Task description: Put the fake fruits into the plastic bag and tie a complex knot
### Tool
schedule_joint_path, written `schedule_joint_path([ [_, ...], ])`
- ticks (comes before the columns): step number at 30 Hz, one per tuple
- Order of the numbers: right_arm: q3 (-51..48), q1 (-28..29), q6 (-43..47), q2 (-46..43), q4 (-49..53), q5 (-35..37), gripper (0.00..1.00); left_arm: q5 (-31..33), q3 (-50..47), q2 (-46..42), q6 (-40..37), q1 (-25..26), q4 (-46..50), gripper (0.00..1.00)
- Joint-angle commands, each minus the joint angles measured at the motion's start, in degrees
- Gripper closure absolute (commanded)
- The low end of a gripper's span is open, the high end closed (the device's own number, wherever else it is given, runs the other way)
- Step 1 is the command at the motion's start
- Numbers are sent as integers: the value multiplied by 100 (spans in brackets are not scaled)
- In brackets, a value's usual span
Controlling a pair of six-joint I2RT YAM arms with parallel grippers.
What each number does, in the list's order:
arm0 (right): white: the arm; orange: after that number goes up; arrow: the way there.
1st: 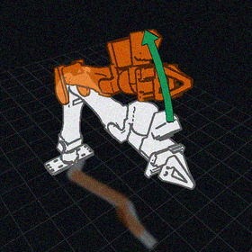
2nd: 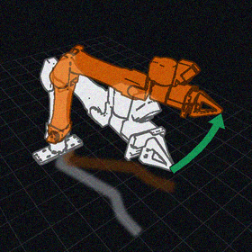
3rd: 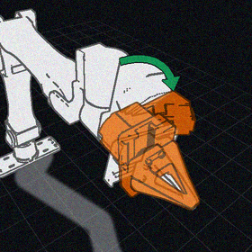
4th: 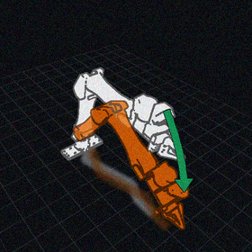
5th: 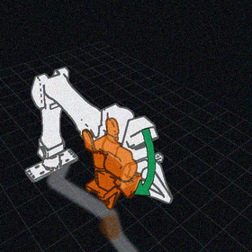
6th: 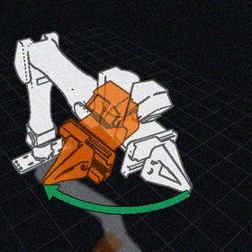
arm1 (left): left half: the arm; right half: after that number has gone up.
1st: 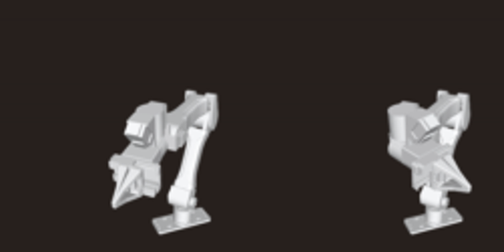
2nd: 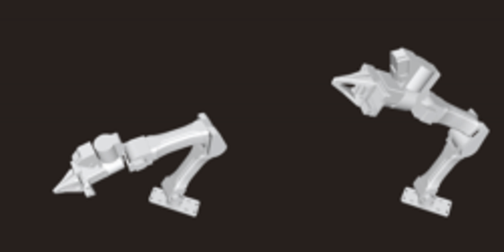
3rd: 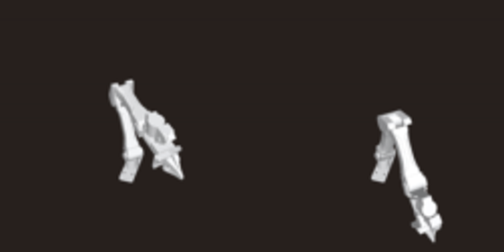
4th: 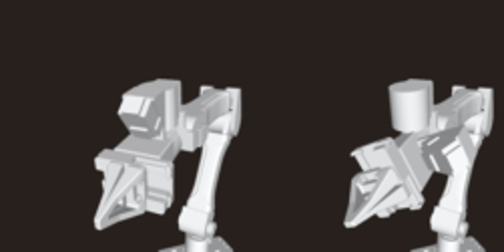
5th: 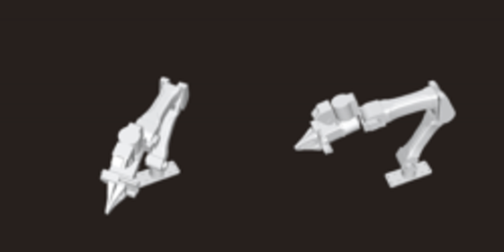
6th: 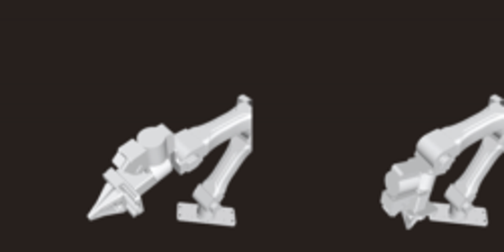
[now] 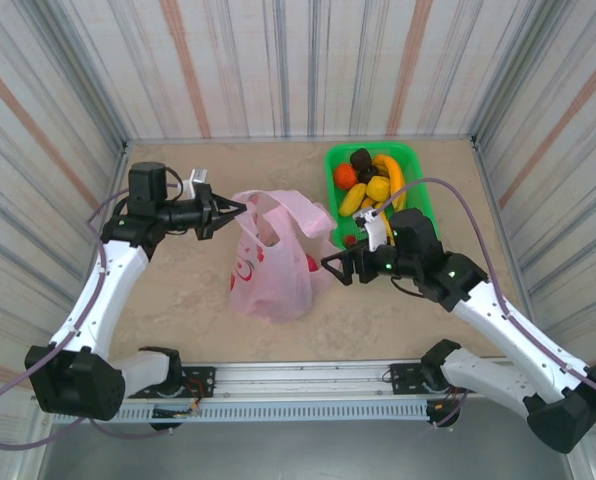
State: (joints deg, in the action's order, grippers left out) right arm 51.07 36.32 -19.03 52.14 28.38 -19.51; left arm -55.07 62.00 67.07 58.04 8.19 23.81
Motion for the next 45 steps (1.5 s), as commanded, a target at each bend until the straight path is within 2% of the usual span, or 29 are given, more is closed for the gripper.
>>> schedule_joint_path([
  [1, 383, -314, 48, -158, 888, -34, 1, -79, 116, 5, -160, -47, 87, 100],
  [5, 707, -810, 74, -178, 1437, -180, 1, -68, 111, -5, -163, -48, 106, 100],
  [11, 990, -1319, 81, -16, 2023, 42, 1, -71, 135, -18, -162, -45, 124, 100],
  [21, 1660, -1596, 617, 1208, 2842, 628, 1, -74, 111, -94, -176, -47, 179, 100],
  [34, 2268, -1810, 874, 3291, 2718, 1291, 1, -72, 85, -151, -162, -46, 209, 100],
  [38, 2354, -1823, 882, 3756, 2569, 1388, 0, -67, 89, -157, -170, -42, 212, 100],
  [45, 2357, -1821, 883, 4366, 2391, 1468, 4, -75, 102, -128, -182, -50, 218, 100],
])
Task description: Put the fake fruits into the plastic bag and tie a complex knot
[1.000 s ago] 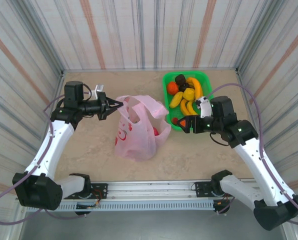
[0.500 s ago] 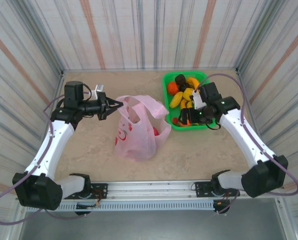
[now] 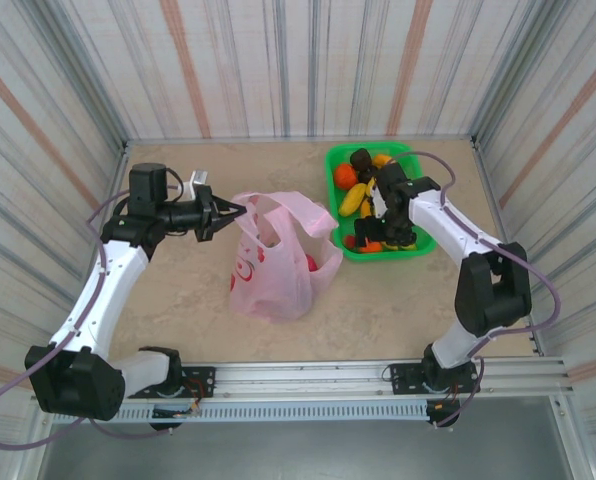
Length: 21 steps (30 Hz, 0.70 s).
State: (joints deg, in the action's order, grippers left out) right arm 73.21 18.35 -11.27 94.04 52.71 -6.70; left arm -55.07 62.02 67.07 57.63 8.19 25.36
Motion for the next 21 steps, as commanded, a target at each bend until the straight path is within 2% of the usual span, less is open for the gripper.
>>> schedule_joint_path([
  [1, 128, -32, 107, 226, -71, 211, 4, -79, 100, -131, -138, -45, 64, 100],
  [21, 150, 6, 30, 1367, -593, 186, 18, -71, 133, -97, -147, -45, 52, 100],
])
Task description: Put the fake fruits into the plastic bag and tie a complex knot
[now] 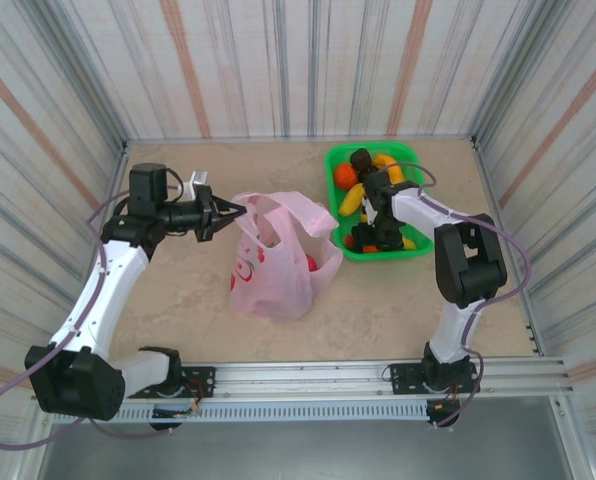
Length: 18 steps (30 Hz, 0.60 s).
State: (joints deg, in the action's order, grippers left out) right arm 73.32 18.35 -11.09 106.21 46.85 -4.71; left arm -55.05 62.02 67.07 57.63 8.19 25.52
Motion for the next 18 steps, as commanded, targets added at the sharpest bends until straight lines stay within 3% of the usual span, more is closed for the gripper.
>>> schedule_joint_path([
  [1, 138, 17, 16, 188, -4, -12, 19, -70, 135, -96, -149, -46, 41, 100],
  [18, 137, 84, 24, 459, -37, 82, 28, -83, 172, -75, -156, -45, 50, 100],
])
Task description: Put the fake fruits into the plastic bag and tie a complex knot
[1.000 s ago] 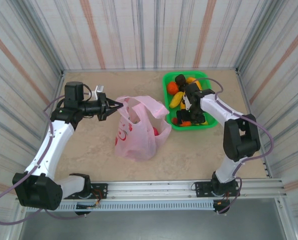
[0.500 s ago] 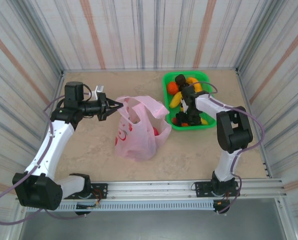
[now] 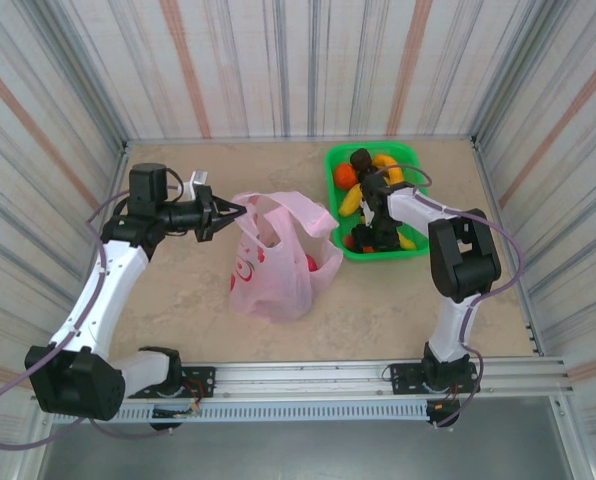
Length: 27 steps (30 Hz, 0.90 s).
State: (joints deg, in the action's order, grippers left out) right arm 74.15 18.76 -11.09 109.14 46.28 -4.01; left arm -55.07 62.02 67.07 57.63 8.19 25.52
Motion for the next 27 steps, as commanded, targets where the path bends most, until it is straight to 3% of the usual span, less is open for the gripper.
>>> schedule_joint_path([
  [1, 51, 46, 28, 144, 29, 13, 31, -80, 170, -76, -155, -53, 50, 100],
  [9, 27, 38, 37, -30, 47, 58, 42, -72, 118, -104, -147, -51, 40, 100],
  [27, -34, 93, 10, -376, 10, 155, 44, -69, 81, -102, -139, -45, 23, 100],
])
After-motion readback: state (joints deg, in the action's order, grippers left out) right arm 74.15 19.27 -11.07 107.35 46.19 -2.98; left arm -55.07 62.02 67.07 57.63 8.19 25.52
